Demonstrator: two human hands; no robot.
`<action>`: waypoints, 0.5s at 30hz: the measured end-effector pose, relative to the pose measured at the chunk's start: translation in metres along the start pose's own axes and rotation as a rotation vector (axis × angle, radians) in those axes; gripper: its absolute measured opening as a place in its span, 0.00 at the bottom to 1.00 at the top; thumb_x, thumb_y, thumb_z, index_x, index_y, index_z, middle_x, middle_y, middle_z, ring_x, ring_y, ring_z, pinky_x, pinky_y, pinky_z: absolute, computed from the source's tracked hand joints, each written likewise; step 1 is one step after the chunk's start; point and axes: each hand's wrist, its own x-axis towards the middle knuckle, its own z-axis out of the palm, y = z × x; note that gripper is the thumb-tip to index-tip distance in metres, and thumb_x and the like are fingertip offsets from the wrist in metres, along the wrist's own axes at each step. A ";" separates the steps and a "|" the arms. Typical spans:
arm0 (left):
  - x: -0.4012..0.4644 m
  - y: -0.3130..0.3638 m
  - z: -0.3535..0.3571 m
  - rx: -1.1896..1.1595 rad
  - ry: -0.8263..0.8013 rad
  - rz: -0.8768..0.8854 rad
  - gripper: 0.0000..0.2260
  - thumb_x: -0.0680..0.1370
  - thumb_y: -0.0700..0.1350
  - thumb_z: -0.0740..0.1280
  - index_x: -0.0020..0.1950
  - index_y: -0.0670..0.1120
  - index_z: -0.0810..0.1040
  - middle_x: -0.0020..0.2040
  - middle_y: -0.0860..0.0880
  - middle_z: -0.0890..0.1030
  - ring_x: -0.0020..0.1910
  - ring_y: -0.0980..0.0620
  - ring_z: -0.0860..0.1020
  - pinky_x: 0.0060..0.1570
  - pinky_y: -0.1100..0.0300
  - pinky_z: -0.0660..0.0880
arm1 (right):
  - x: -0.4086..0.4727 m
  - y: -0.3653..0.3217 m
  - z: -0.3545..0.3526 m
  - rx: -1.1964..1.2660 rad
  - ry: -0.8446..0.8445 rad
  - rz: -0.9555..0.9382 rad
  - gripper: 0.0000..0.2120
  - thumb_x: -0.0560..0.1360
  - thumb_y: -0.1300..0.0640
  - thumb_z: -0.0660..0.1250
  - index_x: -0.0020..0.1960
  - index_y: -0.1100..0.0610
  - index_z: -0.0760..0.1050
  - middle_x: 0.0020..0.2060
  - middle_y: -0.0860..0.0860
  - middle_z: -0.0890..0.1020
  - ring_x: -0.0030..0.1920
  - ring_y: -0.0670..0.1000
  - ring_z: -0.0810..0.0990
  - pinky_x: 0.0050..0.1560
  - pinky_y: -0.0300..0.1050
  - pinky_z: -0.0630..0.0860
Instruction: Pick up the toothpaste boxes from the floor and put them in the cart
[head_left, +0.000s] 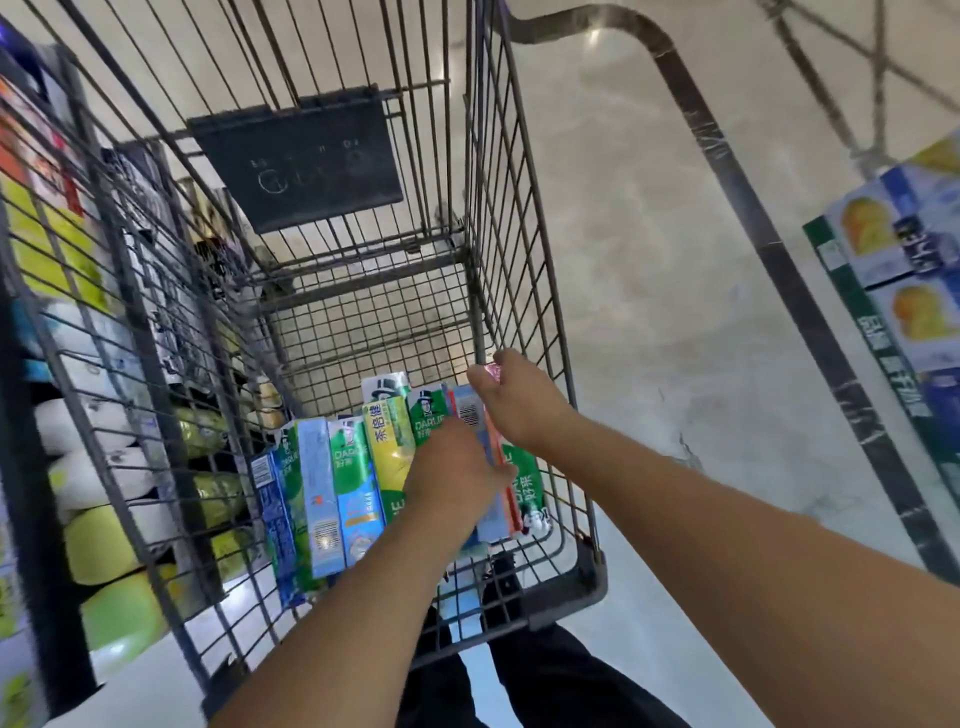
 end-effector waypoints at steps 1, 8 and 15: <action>0.001 0.000 0.004 0.019 0.021 -0.002 0.28 0.69 0.56 0.77 0.57 0.41 0.70 0.42 0.48 0.78 0.45 0.45 0.81 0.32 0.57 0.73 | -0.002 0.002 0.001 0.000 -0.002 0.003 0.23 0.83 0.47 0.56 0.67 0.64 0.68 0.61 0.60 0.77 0.56 0.56 0.75 0.47 0.42 0.65; 0.005 -0.001 0.015 0.265 0.058 -0.005 0.48 0.72 0.59 0.73 0.78 0.41 0.47 0.53 0.45 0.82 0.51 0.42 0.82 0.43 0.52 0.78 | -0.015 0.009 0.005 -0.044 -0.034 0.000 0.20 0.83 0.49 0.57 0.66 0.63 0.70 0.60 0.60 0.78 0.57 0.57 0.78 0.46 0.44 0.68; -0.024 -0.020 -0.033 0.275 0.077 0.127 0.27 0.78 0.54 0.68 0.70 0.43 0.64 0.48 0.45 0.80 0.43 0.45 0.77 0.37 0.55 0.69 | -0.039 -0.003 -0.005 -0.154 -0.073 -0.077 0.23 0.81 0.48 0.62 0.70 0.60 0.67 0.61 0.57 0.77 0.50 0.52 0.76 0.44 0.42 0.71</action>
